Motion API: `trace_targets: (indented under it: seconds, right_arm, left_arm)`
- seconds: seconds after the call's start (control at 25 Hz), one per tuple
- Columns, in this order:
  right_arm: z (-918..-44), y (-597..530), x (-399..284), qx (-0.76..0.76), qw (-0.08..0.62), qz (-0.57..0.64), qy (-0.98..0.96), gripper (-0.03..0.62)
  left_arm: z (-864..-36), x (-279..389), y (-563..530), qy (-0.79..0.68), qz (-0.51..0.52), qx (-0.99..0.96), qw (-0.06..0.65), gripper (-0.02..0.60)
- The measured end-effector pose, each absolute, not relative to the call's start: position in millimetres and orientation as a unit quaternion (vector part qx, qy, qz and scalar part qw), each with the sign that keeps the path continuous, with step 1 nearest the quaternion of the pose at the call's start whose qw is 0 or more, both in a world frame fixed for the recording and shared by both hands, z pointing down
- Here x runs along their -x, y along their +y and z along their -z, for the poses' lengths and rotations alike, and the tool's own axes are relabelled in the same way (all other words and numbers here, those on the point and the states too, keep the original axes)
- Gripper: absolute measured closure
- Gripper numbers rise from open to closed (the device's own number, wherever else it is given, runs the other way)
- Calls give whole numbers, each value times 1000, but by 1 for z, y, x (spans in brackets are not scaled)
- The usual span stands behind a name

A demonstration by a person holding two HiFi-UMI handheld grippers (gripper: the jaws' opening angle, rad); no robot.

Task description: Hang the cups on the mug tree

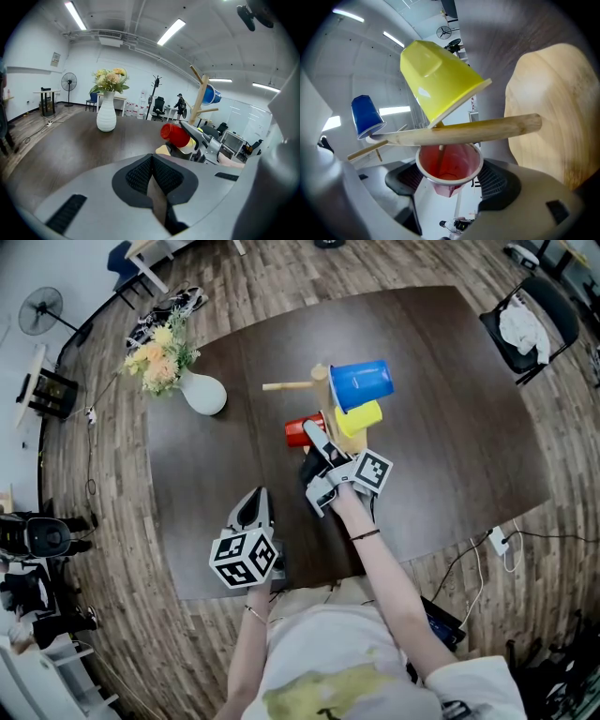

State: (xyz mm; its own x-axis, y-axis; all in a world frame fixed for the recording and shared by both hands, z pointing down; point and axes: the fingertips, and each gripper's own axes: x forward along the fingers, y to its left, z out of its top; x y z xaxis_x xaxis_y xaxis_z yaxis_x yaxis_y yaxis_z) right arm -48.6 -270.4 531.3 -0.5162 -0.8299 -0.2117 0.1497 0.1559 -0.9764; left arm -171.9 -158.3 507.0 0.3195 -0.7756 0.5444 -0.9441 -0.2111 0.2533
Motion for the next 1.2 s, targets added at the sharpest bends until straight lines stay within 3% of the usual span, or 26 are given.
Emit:
trace_targets:
  seconds: [0.32,0.84,1.2]
  right_arm:
    - [-539,-268,53,259,406,610,630,214]
    - [-542,-249,67,229,386,639,625,192]
    - [-527,-215,90,186,312,622,694,200]
  left_arm:
    - [-507,166,-159,-565,-149,-763,277,566]
    - [-501,159,-149,-569,-142,-763,271,565]
    - [-492,160,-140,-582,-122,-759,266,565]
